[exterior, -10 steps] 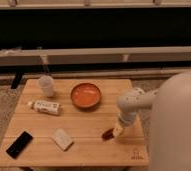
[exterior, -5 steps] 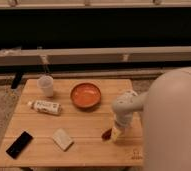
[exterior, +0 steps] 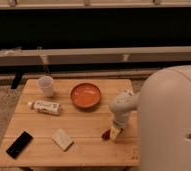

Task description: Place the pepper on the white sponge

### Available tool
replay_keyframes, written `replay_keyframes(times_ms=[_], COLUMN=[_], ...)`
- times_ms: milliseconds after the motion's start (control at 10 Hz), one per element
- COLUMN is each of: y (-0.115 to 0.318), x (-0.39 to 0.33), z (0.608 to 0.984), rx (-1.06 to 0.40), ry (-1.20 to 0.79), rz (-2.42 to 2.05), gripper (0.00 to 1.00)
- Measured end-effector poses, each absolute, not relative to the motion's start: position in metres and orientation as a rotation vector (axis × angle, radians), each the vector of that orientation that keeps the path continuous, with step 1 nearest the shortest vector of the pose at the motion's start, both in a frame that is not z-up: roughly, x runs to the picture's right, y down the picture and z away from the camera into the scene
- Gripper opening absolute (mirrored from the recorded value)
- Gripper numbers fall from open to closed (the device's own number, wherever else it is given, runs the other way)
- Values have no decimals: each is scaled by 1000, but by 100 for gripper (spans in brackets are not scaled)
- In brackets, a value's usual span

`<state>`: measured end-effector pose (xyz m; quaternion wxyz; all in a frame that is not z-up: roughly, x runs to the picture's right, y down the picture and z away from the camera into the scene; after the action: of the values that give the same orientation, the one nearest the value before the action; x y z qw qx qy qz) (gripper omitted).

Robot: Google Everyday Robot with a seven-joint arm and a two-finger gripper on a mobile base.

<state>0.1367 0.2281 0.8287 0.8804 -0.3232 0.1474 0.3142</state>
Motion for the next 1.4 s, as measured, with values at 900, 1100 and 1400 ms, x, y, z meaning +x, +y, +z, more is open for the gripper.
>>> replay_keyframes(times_ms=[900, 1100, 1400], y=[228, 225, 216], x=[125, 123, 111], z=[822, 819, 811], rx=[-694, -693, -700], ry=[270, 273, 268], rz=[627, 620, 594], gripper=[25, 6, 0])
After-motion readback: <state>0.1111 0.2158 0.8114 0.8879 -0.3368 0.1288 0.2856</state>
